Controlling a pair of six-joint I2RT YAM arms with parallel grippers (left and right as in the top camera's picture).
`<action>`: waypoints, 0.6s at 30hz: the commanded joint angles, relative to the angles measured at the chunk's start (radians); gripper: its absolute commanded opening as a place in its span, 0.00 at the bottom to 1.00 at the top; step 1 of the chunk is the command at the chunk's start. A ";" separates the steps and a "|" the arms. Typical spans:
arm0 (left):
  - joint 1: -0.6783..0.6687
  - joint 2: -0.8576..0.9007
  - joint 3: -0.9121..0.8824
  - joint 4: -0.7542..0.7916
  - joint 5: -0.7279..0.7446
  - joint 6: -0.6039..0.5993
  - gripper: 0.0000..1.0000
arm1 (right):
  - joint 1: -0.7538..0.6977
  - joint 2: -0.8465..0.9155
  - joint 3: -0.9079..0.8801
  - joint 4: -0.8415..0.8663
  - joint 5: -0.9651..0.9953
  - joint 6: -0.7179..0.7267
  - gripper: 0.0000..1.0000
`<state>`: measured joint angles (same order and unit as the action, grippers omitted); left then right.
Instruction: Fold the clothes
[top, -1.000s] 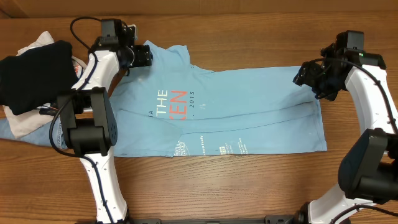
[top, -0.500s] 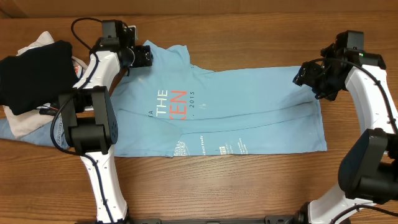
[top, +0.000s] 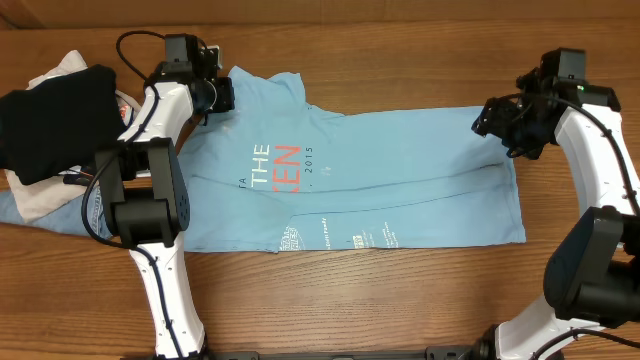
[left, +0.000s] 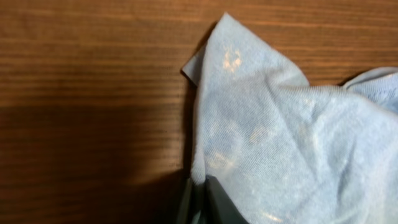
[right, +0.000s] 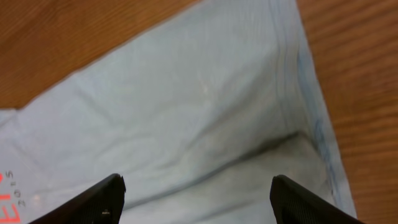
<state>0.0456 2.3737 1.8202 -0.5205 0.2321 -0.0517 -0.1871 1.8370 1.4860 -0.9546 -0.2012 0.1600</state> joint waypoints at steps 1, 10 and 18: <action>0.019 0.004 0.017 -0.036 -0.006 -0.030 0.07 | 0.002 -0.028 0.018 0.062 0.065 -0.005 0.78; 0.046 -0.100 0.026 -0.089 0.002 -0.064 0.08 | 0.001 0.017 0.018 0.290 0.155 -0.060 0.77; 0.045 -0.104 0.026 -0.184 -0.003 -0.113 0.08 | 0.001 0.200 0.018 0.491 0.156 -0.083 0.76</action>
<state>0.0914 2.3001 1.8305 -0.6922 0.2352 -0.1371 -0.1875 1.9656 1.4891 -0.4995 -0.0593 0.0982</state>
